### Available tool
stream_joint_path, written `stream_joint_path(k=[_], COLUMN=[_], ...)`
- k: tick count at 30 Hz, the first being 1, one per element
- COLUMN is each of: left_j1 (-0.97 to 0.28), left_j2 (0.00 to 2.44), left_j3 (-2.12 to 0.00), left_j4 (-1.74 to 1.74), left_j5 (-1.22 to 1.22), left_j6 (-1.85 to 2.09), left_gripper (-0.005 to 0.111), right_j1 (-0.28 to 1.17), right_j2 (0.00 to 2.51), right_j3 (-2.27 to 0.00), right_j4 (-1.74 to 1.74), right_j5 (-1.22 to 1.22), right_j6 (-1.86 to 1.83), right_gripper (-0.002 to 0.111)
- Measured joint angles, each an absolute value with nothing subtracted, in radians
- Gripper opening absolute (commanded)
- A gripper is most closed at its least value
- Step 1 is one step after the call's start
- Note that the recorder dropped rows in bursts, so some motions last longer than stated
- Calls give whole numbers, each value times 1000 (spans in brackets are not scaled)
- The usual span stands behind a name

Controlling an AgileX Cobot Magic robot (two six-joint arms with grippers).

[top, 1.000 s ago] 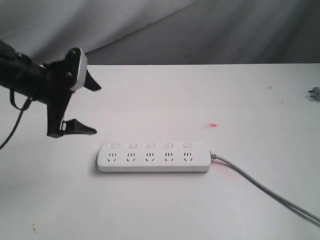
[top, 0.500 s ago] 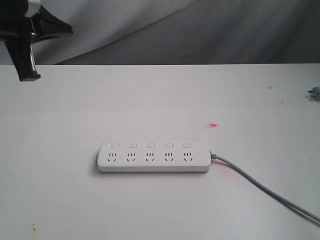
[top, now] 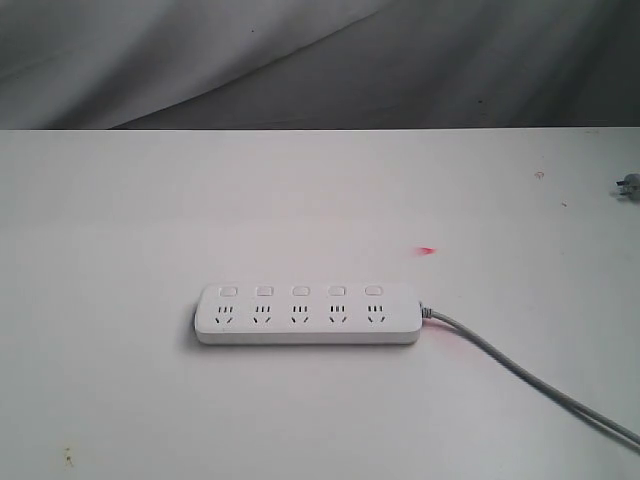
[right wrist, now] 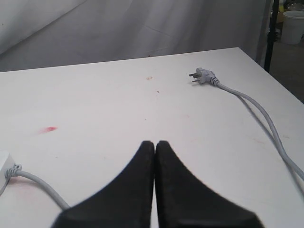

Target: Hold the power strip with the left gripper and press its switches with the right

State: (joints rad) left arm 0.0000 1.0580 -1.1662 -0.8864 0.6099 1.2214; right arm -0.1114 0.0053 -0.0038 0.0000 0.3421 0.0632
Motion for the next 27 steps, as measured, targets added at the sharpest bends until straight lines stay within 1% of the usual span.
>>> stream_joint_path(k=[6, 10, 20, 27], left_j1=[0, 0, 0, 0], left_j2=[921, 832, 544, 498], left_j3=[-1166, -1166, -1166, -1166], left_j4=[-886, -887, -904, -856], left_j5=[644, 659, 671, 764], left_j6=[1112, 964, 235, 128], left_gripper=[0, 0, 0, 0], right_j1=[-111, -111, -111, -111], right_j2=[5, 5, 5, 5], right_j3=[-4, -4, -4, -4], right_j4=[0, 0, 0, 0], right_j5=[342, 342, 342, 342], right_j6=[63, 63, 63, 63], right_gripper=[0, 0, 0, 0])
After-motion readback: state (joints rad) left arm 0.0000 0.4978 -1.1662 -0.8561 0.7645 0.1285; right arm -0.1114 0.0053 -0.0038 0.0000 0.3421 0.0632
